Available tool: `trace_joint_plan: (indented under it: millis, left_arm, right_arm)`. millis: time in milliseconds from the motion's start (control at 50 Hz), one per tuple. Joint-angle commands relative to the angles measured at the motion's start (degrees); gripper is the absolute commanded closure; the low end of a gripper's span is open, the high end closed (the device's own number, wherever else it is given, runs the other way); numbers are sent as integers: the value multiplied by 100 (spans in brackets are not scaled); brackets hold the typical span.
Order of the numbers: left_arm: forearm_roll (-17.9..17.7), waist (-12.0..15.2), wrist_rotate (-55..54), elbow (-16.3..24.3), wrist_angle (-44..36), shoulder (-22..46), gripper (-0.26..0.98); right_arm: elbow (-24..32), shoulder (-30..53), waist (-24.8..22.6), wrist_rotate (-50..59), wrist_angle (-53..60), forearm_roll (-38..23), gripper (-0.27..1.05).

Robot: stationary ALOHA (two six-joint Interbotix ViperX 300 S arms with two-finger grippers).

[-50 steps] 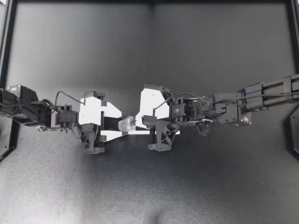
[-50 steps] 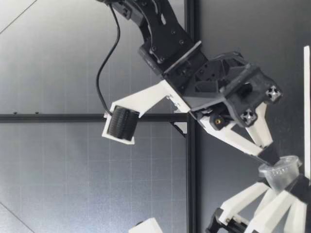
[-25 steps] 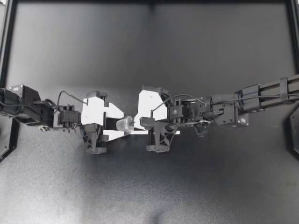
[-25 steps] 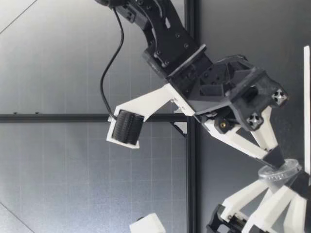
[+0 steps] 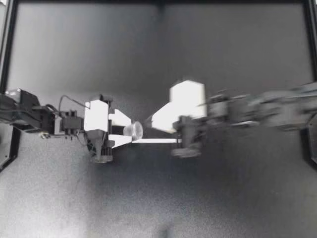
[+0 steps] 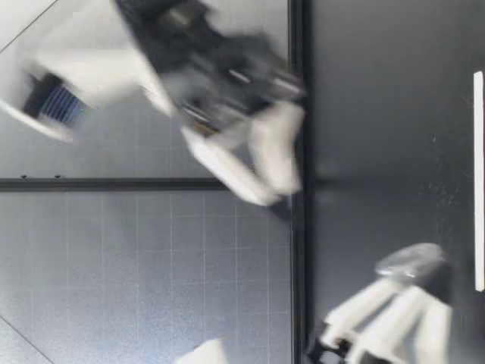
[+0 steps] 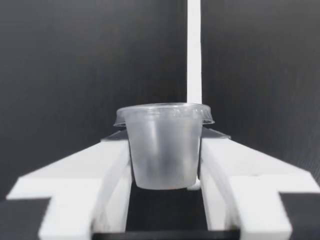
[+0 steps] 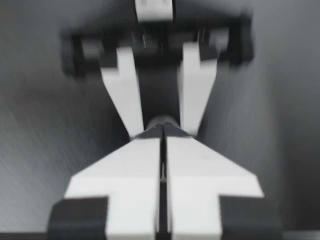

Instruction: Pick up the plastic cup and open its lid.

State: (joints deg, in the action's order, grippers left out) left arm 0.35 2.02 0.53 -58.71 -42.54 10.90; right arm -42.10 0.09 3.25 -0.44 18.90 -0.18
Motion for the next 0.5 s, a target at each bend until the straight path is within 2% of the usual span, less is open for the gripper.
trace_joint_plan:
  millis: [0,160,280,480]
  left_arm:
    - [18,-53,-18,26,-272,-448,55]
    - [18,-62,-62,79,-1143,-782,55]
    - [18,-53,-220,255,-1811,-773,55]
    - [18,-53,-580,527,-2716,-703,55]
  right_arm:
    - [-360,-773,-88,-53,826,-97,95]
    - [-1002,-1362,-97,-501,1828,-668,92]
    - [-1187,-1591,-97,-1160,2039,-694,86]
    - [-1230,-1723,-88,-2830,2021,-694,59]
